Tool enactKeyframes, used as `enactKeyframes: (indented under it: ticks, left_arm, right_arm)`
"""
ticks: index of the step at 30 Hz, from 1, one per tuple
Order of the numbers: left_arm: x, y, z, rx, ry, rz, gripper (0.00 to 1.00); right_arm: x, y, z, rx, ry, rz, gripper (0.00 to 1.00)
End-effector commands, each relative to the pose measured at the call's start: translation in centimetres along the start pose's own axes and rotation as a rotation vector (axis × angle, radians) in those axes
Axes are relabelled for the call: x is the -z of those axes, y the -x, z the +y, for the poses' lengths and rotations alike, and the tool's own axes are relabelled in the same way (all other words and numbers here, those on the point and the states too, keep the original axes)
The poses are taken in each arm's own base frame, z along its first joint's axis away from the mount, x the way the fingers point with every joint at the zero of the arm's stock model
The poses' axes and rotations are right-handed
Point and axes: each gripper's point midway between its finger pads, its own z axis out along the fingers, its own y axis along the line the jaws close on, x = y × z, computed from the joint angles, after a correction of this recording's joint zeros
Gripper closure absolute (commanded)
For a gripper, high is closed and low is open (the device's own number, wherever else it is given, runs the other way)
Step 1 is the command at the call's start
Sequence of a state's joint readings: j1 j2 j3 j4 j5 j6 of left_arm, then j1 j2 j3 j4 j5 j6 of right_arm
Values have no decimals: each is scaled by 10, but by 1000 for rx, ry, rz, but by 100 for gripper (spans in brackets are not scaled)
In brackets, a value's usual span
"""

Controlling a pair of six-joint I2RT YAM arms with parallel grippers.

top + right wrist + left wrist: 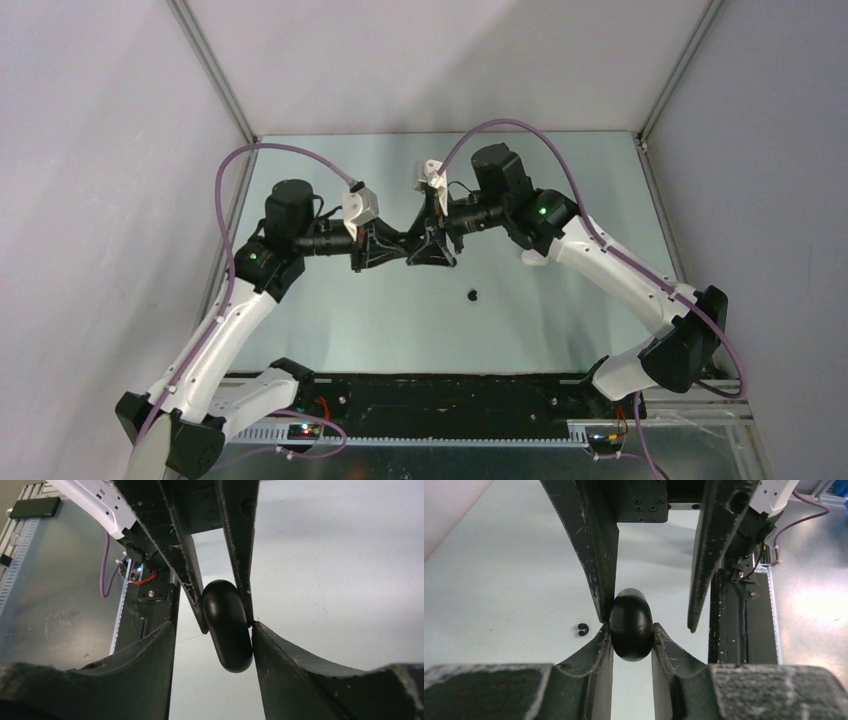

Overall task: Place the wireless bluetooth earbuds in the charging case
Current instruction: Open the charging case.

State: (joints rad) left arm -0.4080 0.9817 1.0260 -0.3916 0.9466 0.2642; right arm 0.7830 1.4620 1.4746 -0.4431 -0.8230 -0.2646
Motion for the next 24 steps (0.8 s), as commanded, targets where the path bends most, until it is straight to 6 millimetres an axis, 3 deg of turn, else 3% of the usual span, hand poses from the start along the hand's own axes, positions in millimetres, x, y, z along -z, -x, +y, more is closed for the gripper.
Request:
enactKeyframes:
  ticks: [1, 4, 10, 24]
  left_arm:
    - [4, 28, -6, -137, -18, -58, 100]
    - [6, 26, -8, -219, -8, -52, 100]
    - [4, 26, -15, -275, -10, -45, 100]
    - [1, 31, -11, -204, -1, -41, 100]
  right_arm:
    - [5, 24, -10, 38, -34, -42, 42]
    - [10, 28, -21, 39, -67, -53, 47]
    - [23, 28, -41, 30, -132, -61, 47]
    - [23, 26, -38, 41, -151, -57, 53]
